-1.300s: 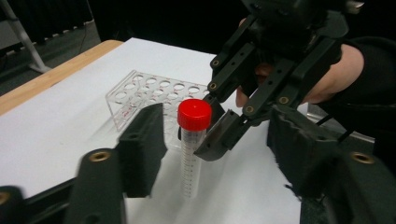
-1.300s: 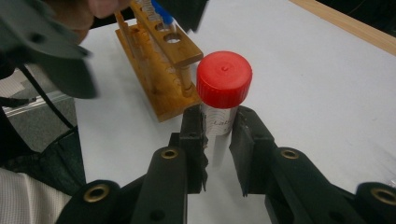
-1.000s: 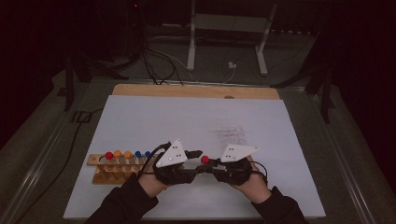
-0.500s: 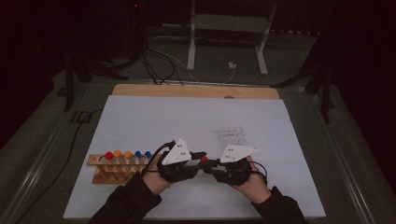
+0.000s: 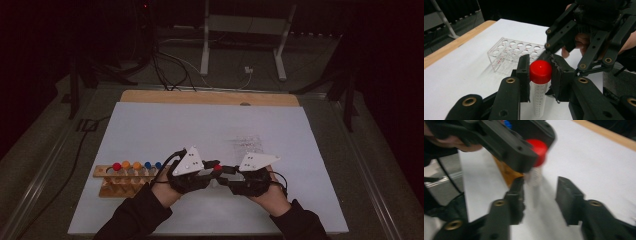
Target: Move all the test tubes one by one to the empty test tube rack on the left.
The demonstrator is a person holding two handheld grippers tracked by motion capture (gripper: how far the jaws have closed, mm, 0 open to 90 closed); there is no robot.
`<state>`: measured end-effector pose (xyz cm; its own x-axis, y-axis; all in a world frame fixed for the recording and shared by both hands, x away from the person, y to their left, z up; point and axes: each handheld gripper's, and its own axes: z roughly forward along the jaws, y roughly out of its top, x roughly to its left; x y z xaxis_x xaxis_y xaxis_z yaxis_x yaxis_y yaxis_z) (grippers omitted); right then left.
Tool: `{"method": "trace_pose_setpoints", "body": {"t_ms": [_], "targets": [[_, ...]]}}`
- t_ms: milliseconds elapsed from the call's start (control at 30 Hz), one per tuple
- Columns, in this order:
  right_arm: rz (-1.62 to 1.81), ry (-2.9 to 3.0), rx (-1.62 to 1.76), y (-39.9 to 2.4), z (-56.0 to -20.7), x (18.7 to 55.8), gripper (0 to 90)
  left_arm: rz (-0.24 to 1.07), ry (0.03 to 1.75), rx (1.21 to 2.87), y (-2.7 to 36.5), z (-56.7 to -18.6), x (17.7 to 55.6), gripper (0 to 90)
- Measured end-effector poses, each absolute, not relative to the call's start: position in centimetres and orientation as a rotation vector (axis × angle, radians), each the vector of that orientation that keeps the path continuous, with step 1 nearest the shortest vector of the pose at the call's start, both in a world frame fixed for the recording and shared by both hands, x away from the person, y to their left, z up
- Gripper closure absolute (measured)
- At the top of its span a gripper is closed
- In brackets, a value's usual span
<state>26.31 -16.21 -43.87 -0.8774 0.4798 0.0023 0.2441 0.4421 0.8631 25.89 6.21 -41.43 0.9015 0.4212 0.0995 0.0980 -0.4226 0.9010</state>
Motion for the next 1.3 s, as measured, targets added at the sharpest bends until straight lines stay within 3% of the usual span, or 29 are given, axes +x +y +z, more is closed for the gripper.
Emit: {"method": "trace_pose_setpoints", "body": {"t_ms": [133, 367, 600, 1300], "targets": [[1.412, 2.420, 0.656, -16.8, -43.7, 26.5, 45.9, 0.387, 0.387, 1.980, 6.8, -41.0, 26.1, 72.0], [1.412, 2.372, 0.718, -17.3, -43.8, 26.5, 19.7, 0.410, 0.406, 1.960, 8.0, -39.9, 26.2, 72.0], [1.433, 2.342, 0.766, -17.9, -43.9, 26.7, 1.8, 0.441, 0.430, 1.934, 9.8, -38.3, 26.4, 72.0], [1.476, 2.291, 0.762, -18.2, -43.7, 26.6, 0.0, 0.676, 0.601, 1.826, 19.5, -34.7, 25.5, 72.0]]}}
